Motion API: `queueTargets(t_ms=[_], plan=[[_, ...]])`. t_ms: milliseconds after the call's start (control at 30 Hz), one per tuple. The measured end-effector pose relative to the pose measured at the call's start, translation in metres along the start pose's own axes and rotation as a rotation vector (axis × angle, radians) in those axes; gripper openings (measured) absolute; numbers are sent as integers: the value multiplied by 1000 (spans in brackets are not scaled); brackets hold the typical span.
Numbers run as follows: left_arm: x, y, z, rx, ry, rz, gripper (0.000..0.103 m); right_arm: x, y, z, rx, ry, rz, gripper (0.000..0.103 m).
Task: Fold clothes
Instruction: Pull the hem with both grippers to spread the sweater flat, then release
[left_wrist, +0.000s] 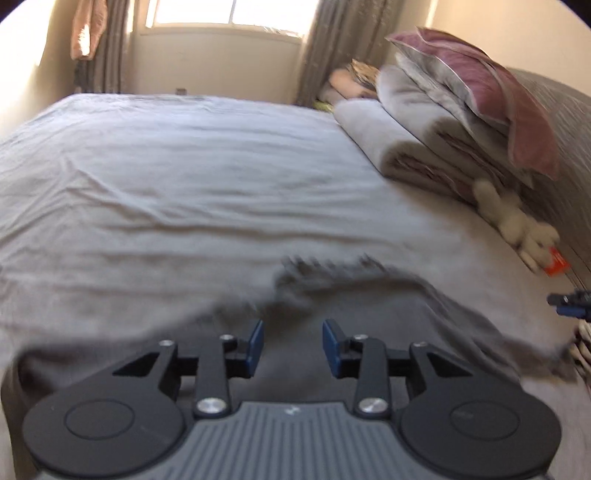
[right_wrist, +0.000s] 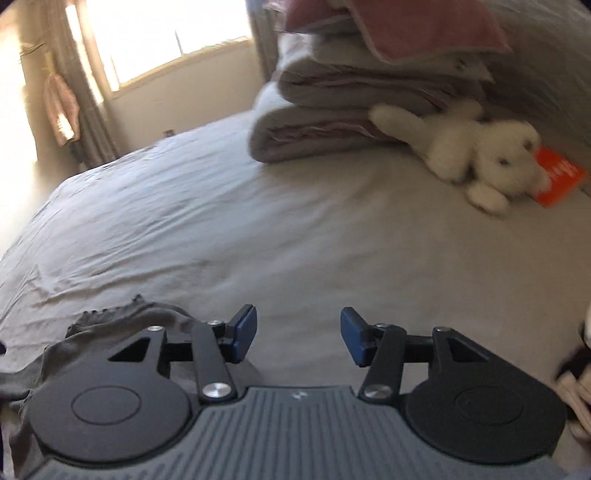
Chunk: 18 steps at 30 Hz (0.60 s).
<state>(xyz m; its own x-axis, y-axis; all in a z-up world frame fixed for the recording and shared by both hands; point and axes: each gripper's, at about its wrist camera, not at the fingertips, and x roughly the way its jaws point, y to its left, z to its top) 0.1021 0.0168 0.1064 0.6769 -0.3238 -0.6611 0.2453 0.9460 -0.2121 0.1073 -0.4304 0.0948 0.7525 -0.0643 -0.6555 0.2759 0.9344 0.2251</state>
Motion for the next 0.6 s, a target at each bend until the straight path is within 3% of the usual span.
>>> queueTargets(t_ms=[133,267,333,400,433,467,533,600], plan=[[-10,-17,-45,-10,52,-93,40,-6,-70,-27,250,74,-77,54],[2,-20,-67,9,106,-79,40,-1,-107,-49,495,118,-60,54],[5,-17,-69,8,106,-74,40,9,-108,-49,493,131,-69,54],[7,-14,-70,6,104,-75,40,14,-104,-44,444,97,-84,41],[8,-13,-70,1,104,-80,40,16,-101,-41,413,71,-91,15],[9,-11,-71,-3,103,-85,40,17,-99,-38,381,45,-98,6],[10,-9,-70,-8,106,-90,40,13,-93,-31,321,-25,-98,6],[12,-8,-71,-12,119,-90,40,-16,-83,-23,268,-166,-44,6]])
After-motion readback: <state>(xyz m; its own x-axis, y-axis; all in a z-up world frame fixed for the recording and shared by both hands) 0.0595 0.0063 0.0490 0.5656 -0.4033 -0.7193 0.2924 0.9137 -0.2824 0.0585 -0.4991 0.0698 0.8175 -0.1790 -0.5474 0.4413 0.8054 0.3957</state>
